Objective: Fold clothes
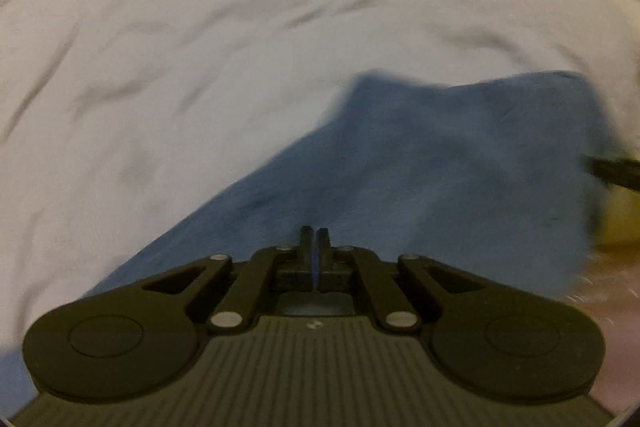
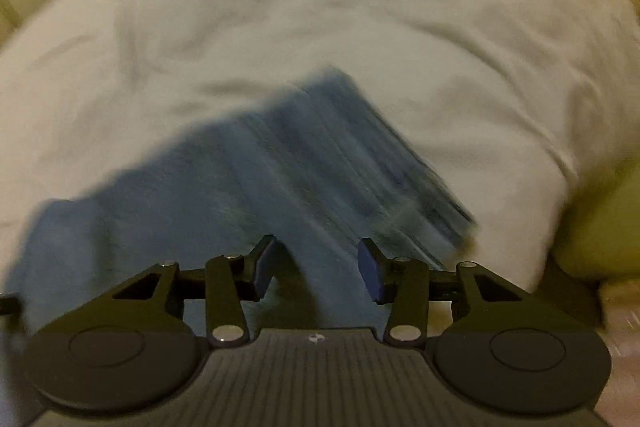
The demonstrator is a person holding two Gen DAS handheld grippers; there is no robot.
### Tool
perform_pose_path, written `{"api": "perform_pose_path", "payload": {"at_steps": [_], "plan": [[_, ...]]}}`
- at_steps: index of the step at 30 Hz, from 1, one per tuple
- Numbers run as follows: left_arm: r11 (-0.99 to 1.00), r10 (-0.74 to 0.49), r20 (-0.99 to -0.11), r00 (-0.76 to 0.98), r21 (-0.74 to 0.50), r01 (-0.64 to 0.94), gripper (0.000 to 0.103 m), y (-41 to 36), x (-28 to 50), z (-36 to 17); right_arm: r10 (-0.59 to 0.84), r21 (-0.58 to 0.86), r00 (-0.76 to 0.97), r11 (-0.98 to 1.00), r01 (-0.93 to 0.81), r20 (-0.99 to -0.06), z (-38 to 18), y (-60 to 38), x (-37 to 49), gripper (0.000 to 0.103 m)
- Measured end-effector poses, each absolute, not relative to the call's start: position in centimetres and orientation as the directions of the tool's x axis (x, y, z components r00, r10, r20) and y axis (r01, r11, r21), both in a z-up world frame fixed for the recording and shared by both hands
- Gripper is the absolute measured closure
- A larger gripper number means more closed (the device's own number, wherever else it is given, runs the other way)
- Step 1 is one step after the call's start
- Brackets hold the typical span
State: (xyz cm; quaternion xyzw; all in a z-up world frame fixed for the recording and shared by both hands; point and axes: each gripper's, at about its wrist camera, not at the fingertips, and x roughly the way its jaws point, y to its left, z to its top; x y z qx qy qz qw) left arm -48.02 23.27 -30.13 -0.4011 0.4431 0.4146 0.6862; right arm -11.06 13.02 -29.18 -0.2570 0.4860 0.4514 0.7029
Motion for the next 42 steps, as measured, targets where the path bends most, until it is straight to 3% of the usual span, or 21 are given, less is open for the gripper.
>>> {"api": "perform_pose_path", "payload": {"at_steps": [2, 5, 16, 21, 30, 42], "plan": [[0.269, 0.205, -0.941, 0.268, -0.209, -0.94, 0.101, 23.6, -49.5, -29.7, 0.397, 0.079, 0.154, 0.512, -0.855, -0.905, -28.1, 12.2, -10.8, 0.064], [0.296, 0.233, -0.948, 0.216, -0.142, -0.944, 0.099, 22.6, -50.8, -27.1, 0.445, 0.102, 0.179, 0.538, -0.837, -0.877, -25.2, 10.4, -11.8, 0.044], [0.372, 0.382, -0.913, 0.142, 0.011, -0.928, 0.092, 16.1, -59.4, -16.5, 0.434, 0.253, -0.001, 0.524, -0.813, -0.901, -21.2, 3.7, -30.3, 0.034], [0.357, 0.414, -0.901, 0.128, 0.031, -0.934, 0.083, 14.3, -62.0, -13.3, 0.433, 0.207, 0.008, 0.447, -0.87, -0.901, -17.5, 4.4, -35.1, 0.014], [0.324, 0.435, -0.891, 0.13, 0.02, -0.946, 0.078, 12.5, -62.2, -11.1, 0.45, 0.165, 0.038, 0.404, -0.9, -0.892, -14.2, 3.5, -36.2, 0.013], [0.031, 0.399, -0.916, 0.034, -0.024, -0.999, 0.076, 11.2, -57.8, -17.1, 0.377, 0.101, -0.018, 0.202, -0.974, -0.926, -18.4, 7.2, -31.0, 0.013]]}}
